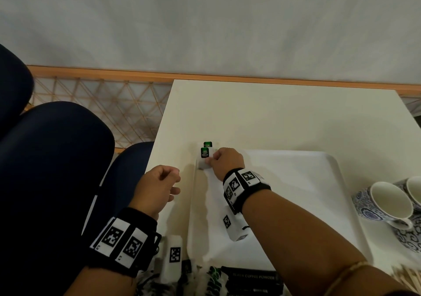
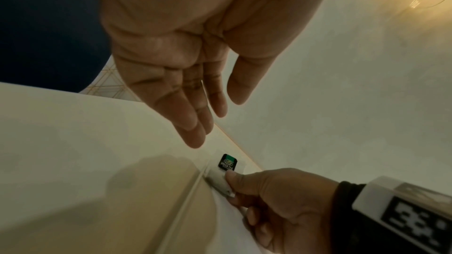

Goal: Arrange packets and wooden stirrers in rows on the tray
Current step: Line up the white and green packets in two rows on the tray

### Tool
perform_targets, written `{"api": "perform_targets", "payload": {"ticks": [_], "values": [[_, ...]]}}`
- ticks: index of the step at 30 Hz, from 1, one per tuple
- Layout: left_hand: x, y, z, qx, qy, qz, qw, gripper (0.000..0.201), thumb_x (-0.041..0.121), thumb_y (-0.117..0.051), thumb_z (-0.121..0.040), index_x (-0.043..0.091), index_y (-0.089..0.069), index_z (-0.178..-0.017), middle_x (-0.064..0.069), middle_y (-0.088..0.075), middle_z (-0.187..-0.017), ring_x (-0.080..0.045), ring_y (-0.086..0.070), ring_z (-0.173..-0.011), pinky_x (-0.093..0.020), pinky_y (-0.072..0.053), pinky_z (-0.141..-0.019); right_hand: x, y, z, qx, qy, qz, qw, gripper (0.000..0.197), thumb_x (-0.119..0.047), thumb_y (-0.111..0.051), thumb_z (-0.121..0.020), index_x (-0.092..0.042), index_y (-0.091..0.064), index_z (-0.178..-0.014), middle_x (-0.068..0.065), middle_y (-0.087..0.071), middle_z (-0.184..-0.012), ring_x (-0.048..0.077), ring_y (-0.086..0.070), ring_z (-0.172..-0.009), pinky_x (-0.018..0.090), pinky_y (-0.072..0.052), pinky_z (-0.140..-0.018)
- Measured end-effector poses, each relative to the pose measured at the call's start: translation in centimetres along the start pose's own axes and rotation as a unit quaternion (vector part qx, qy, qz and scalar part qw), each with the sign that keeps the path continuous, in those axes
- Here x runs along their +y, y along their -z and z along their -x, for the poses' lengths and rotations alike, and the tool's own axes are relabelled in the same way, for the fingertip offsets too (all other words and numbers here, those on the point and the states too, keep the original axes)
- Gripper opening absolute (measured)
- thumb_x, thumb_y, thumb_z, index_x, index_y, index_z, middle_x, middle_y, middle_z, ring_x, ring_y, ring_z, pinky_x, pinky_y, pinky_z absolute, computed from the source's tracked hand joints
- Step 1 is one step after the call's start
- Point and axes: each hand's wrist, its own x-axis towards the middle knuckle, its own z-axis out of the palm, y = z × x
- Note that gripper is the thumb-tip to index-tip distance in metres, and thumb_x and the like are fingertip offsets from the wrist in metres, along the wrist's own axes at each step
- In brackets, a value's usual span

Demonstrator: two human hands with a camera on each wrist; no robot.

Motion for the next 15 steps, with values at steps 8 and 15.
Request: {"api": "perform_targets", "payload": {"ticks": [8, 15], "values": [[0.4, 1.0, 1.2, 0.016, -0.042, -0.036, 0.998, 0.009, 0.023, -0.057, -0.093, 0.018, -0.065, -0.091, -0.001, -0.069, -0.094, -0.018, -0.066, -0.075, -0.029, -0.048, -0.067, -0.2, -0.2, 0.1, 0.01, -0.012, -0.009, 1.0, 0.038, -0.034, -0.067, -0.087, -0.009, -0.052, -0.111, 0.008, -0.059, -0.103, 0.023, -0.054, -0.087, 0.03, -0.042, -0.069], [-1.4, 4.7, 3.7, -0.044, -0.112, -0.277, 0.953, 0.01, 0.029, -0.057, -0.092, 0.025, -0.064, -0.086, 0.011, -0.066, -0.086, -0.006, -0.061, -0.081, -0.022, -0.044, -0.067, 0.3, 0.6, 2.4, -0.025, 0.098, 0.042, 0.994, 0.03, -0.039, -0.066, -0.087, -0.02, -0.047, -0.074, -0.007, -0.049, -0.072, 0.013, -0.047, -0.07, 0.022, -0.033, -0.056]]}}
